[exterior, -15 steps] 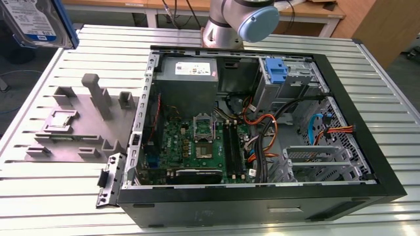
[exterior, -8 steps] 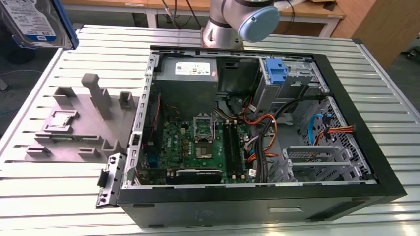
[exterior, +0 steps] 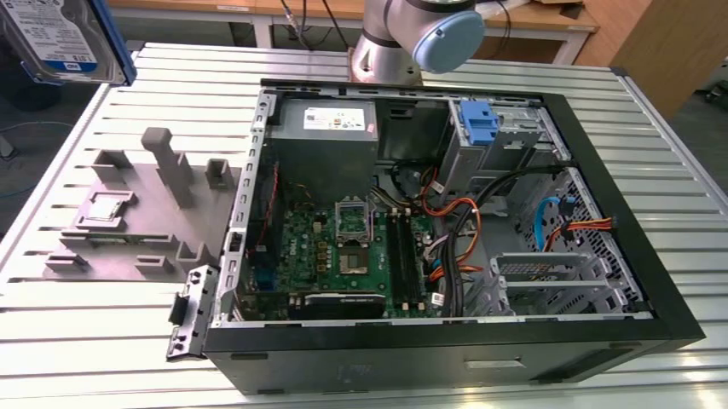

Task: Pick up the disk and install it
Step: 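Pick up the disk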

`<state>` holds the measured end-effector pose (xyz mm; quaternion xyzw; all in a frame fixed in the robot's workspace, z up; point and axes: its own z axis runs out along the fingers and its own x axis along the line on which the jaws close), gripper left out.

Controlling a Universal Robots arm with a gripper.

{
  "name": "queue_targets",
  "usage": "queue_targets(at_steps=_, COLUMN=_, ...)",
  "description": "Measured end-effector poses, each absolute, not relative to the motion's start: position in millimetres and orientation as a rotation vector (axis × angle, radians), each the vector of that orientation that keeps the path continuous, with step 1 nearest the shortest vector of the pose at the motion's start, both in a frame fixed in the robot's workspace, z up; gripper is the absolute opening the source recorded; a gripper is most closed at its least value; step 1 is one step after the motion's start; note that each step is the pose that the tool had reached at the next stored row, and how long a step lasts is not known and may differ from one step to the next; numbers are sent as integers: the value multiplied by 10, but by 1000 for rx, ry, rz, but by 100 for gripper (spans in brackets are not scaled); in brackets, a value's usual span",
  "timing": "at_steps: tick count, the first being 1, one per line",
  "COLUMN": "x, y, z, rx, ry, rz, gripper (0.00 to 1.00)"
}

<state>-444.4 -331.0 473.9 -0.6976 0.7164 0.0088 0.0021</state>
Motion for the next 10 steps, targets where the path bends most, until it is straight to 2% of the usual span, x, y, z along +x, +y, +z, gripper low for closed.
queue_targets(at_steps=10, x=-4445, y=-3310, z=4811, rx=-2189, ry=2247, rz=28, gripper=36)
